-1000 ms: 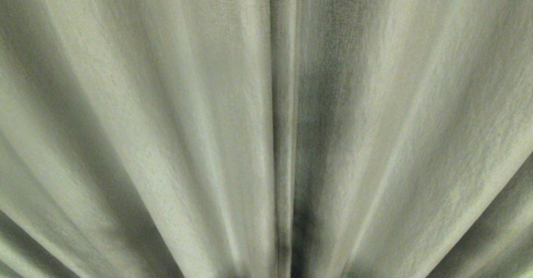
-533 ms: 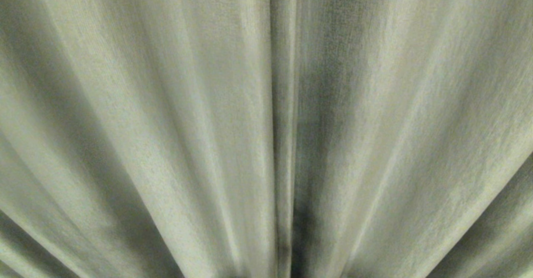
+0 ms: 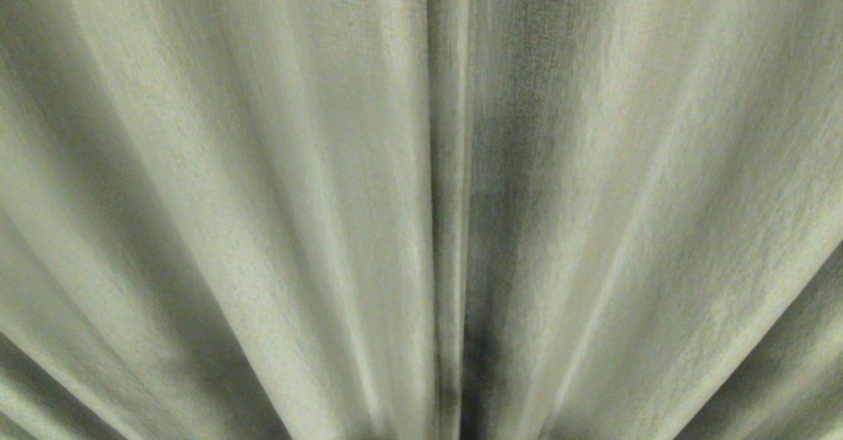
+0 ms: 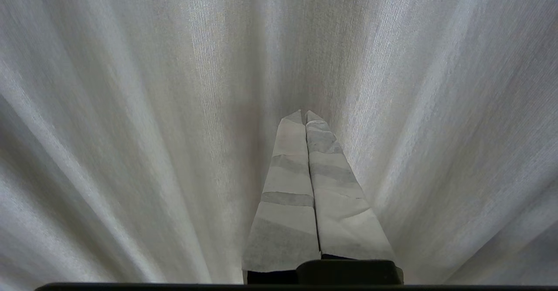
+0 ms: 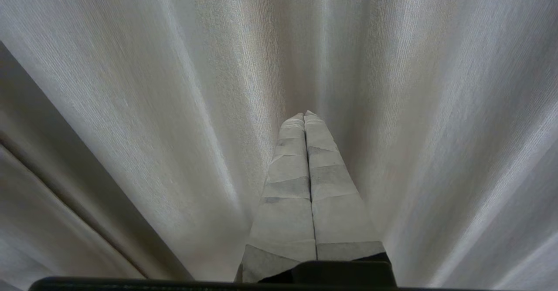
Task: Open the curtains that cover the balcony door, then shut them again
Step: Pull the outer curtains open on both sides
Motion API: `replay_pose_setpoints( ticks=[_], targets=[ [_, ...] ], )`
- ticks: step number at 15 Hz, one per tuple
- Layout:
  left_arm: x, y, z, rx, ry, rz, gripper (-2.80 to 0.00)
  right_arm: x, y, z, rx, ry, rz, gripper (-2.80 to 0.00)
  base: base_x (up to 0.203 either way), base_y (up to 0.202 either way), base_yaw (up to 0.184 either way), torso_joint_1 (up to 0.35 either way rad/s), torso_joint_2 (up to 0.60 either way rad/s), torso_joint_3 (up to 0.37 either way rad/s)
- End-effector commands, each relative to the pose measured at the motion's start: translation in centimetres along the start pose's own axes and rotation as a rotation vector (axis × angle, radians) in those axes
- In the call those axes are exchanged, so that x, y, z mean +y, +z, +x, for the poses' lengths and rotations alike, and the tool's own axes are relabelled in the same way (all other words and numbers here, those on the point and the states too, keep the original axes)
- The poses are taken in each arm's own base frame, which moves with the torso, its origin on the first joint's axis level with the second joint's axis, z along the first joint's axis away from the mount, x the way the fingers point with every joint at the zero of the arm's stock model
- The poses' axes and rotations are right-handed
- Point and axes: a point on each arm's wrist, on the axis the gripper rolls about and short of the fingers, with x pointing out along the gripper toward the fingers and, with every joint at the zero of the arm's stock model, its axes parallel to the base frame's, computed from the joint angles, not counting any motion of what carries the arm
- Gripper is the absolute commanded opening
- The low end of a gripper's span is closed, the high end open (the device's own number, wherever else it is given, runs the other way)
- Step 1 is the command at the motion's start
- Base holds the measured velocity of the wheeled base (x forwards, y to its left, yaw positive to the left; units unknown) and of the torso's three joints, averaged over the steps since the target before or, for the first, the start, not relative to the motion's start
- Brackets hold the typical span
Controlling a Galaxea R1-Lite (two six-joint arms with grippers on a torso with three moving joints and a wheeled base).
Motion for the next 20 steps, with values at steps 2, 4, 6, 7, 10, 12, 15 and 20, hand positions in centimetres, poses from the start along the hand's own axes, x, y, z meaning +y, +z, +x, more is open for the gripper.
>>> replay_pose_setpoints(
  ticks=[2, 4, 6, 7, 10, 12, 15, 20],
  targets=[
    [0.0, 0.0, 0.0, 0.0, -0.001, 0.0, -2.8, 0.0, 0.2, 0.0, -0.012, 0.001, -0.06, -2.8, 0.0, 0.0, 0.0, 0.0, 0.0, 0.0],
    [0.0, 0.0, 0.0, 0.0, 0.001, 0.0, -2.8, 0.1, 1.2, -0.3, -0.06, 0.003, -0.082, -2.8, 0.0, 0.0, 0.0, 0.0, 0.0, 0.0],
    [0.0, 0.0, 0.0, 0.0, -0.001, 0.0, -2.8, 0.2, 3.0, -0.9, -0.11, 0.003, -0.082, -2.8, 0.0, 0.0, 0.0, 0.0, 0.0, 0.0],
    [0.0, 0.0, 0.0, 0.0, -0.001, 0.0, -2.8, 0.3, 4.2, -1.3, -0.128, 0.003, -0.084, -2.8, 0.0, 0.0, 0.0, 0.0, 0.0, 0.0],
    [0.0, 0.0, 0.0, 0.0, -0.001, 0.0, -2.8, 0.6, 8.5, -1.2, -0.128, 0.006, -0.1, -2.8, 0.0, 0.0, 0.0, 0.0, 0.0, 0.0],
    [0.0, 0.0, 0.0, 0.0, -0.001, 0.0, -2.8, 0.9, 12.0, -0.7, -0.143, 0.044, -0.108, -2.8, 0.0, 0.0, 0.0, 0.0, 0.0, 0.0],
    [0.0, 0.0, 0.0, 0.0, -0.001, 0.0, -2.8, 1.5, 16.1, 1.4, -0.178, 0.15, -0.156, -2.8, 0.0, 0.0, 0.0, 0.0, 0.0, 0.0],
    [0.0, 0.0, 0.0, 0.0, -0.001, 0.0, -2.8, 3.1, 19.9, 6.9, -0.209, 0.27, -0.169, 0.0, 0.0, 0.0, 0.0, 0.0, 0.0, 0.0]
  ],
)
